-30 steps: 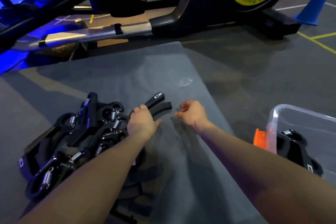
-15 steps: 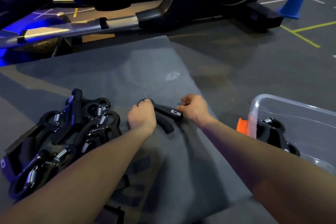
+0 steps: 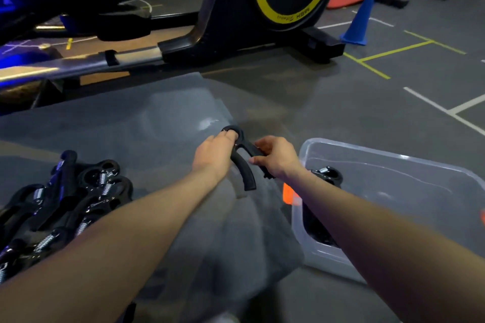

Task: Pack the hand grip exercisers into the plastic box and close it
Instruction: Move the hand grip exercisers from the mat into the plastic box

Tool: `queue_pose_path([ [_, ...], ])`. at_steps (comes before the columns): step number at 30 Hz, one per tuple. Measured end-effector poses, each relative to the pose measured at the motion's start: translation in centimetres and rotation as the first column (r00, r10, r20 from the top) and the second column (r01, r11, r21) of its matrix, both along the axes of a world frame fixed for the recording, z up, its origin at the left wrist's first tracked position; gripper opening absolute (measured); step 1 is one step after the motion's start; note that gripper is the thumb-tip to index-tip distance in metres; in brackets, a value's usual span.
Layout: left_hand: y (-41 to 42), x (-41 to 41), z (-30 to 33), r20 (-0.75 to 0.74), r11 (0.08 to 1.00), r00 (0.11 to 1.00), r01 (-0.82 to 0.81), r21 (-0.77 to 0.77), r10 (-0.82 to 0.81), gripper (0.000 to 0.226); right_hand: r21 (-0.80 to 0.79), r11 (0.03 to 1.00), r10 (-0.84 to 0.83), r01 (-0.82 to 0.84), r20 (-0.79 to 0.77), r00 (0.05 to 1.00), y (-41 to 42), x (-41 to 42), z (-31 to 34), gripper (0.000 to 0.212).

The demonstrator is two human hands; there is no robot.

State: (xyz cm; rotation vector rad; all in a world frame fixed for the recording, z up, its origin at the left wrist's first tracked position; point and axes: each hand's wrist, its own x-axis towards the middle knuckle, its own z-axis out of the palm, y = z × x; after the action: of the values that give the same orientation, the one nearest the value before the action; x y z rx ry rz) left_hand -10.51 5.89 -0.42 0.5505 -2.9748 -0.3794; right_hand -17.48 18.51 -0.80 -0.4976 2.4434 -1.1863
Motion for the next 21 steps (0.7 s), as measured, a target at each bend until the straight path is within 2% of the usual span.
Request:
queue_pose_path([
  [4, 4.4, -1.7, 1.7, -0.109, 0.997, 0.991, 0.081, 0.001, -0.080, 0.040, -0.010, 0.998, -0.061, 0.061, -0.085, 0.995, 5.0, -1.0, 1.8, 0.035],
  [8, 9.9, -3.6, 2.6, -0.166, 0.986, 0.972, 0.159, -0.043, -0.164, 0.033, 0.075, 0.985, -0.139, 0.156, -0.196, 0.971, 10.3, -2.0, 2.2, 0.017],
  [12, 15.1, -5.5, 2.0, -0.226, 0.962, 0.939, 0.272, 0.022, -0.260, 0.037, 0.040, 0.943, -0.322, 0.329, -0.131, 0.938, 15.8, -2.8, 1.1, 0.013],
  [15, 18.0, -6.6, 1.0, -0.256, 0.955, 0.932, 0.286, 0.085, -0.256, 0.045, 0.047, 0.892, -0.445, 0.450, -0.085, 0.891, 19.8, -3.2, -0.2, 0.015],
  [18, 20.2, -7.2, -0.9, -0.112, 0.948, 0.952, 0.296, 0.117, -0.284, 0.058, 0.066, 0.834, -0.547, 0.548, -0.029, 0.837, 23.0, -3.5, -1.9, 0.018],
  [21, 21.4, -7.7, -3.5, 0.071, 0.937, 0.942, 0.315, 0.152, -0.328, 0.082, 0.122, 0.796, -0.599, 0.592, 0.023, 0.801, 25.0, -3.7, -3.5, 0.014],
])
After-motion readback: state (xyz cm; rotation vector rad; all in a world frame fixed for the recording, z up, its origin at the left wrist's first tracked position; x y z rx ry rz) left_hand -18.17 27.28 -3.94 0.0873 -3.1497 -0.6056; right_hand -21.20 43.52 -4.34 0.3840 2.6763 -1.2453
